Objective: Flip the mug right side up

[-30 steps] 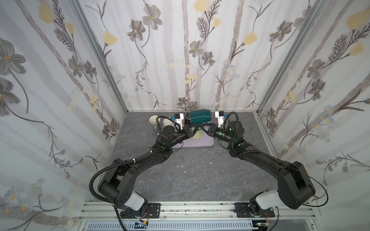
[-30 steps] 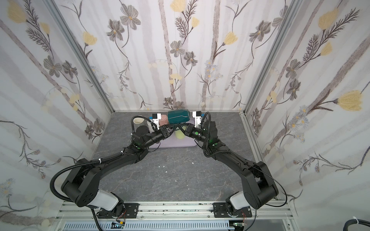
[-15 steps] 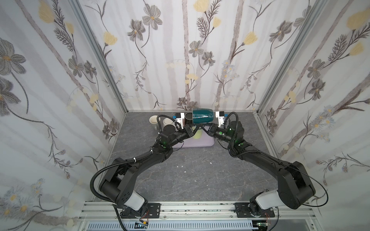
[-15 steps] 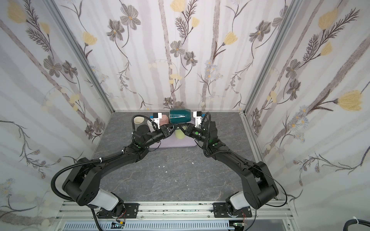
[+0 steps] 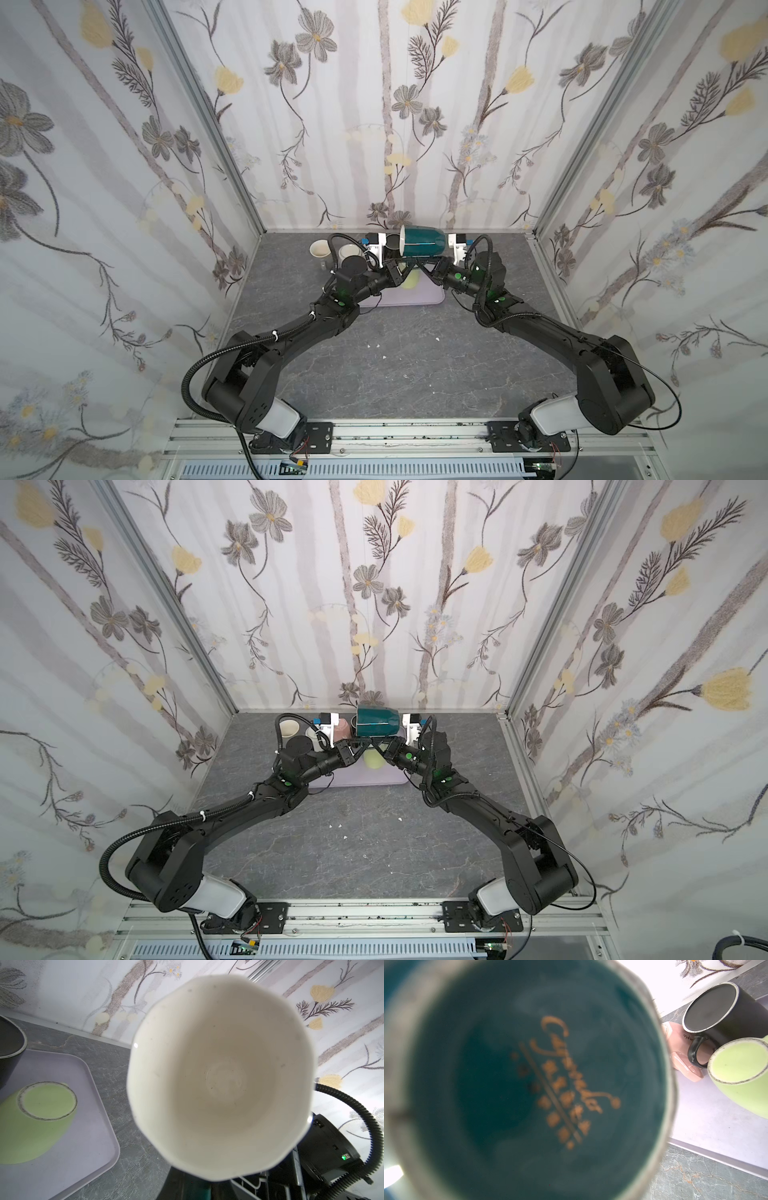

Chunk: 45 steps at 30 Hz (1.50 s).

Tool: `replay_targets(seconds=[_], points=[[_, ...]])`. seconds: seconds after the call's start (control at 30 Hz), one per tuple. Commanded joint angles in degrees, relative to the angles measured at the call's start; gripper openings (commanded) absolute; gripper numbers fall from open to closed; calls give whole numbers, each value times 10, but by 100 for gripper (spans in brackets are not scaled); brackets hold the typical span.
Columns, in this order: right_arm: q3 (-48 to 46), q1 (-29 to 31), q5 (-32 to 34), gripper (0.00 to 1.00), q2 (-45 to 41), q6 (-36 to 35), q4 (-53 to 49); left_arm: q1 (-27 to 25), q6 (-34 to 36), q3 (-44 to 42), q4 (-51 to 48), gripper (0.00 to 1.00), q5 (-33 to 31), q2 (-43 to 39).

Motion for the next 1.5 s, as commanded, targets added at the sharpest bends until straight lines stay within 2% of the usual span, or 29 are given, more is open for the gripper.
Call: replay_targets(seconds=[0.0, 0.3, 0.57, 0.97, 1.07, 1.47], points=[[6, 8, -61, 6, -4, -78, 69, -6, -18, 9, -58, 1, 3, 0], [9, 8, -57, 7, -5, -86, 58, -15, 26, 43, -147, 0, -13, -4], [9, 8, -54, 8, -5, -91, 53, -19, 47, 41, -166, 0, -34, -18], [7, 8, -50, 12, -8, -94, 53, -21, 84, 64, -250, 0, -79, -27], [7, 8, -50, 15, -8, -94, 54, -23, 94, 69, -265, 0, -90, -31], [5, 8, -52, 21, -6, -88, 66, -28, 113, 81, -287, 0, -98, -32]])
